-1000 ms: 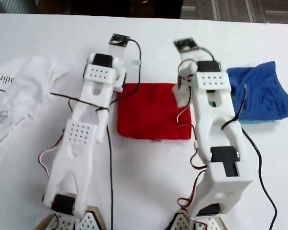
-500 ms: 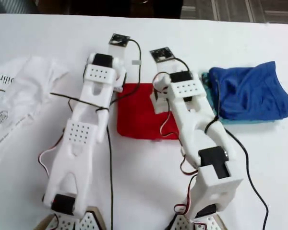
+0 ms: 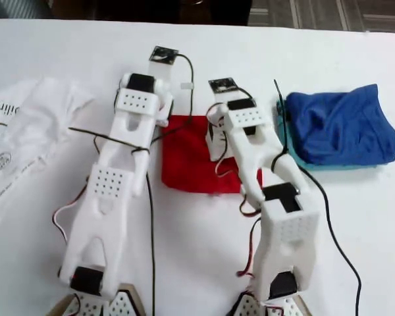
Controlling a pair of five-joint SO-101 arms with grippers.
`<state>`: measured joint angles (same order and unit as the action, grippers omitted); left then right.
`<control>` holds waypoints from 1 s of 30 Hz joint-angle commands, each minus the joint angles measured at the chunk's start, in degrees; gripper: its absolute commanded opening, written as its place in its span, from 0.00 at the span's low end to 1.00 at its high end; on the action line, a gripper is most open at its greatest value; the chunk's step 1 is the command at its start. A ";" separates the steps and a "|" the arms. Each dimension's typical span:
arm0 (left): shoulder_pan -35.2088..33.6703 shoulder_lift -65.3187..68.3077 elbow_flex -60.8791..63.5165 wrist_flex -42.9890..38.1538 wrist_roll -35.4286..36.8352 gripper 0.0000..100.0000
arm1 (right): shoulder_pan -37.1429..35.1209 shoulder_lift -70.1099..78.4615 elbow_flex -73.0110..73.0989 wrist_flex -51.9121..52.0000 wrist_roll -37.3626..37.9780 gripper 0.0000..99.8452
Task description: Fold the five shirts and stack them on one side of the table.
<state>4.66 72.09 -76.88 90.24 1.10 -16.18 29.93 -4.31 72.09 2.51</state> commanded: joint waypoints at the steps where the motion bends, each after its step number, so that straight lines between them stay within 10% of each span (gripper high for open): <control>1: -0.09 -0.26 -1.01 -0.88 0.35 0.03 | 0.57 3.03 -2.55 2.33 -0.62 0.37; 5: -0.09 -0.26 -1.01 -0.88 0.35 0.03 | 0.22 7.52 -6.86 6.02 -0.09 0.35; 9: -0.09 -0.26 -1.01 -0.88 0.35 0.03 | -1.80 13.41 -14.59 12.44 5.54 0.02; 30: -0.44 -0.26 -1.01 -0.79 0.44 0.03 | 3.91 3.03 -29.80 20.79 13.80 0.02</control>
<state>4.66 72.09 -76.88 90.24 1.10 -14.77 40.31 -32.79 92.57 14.20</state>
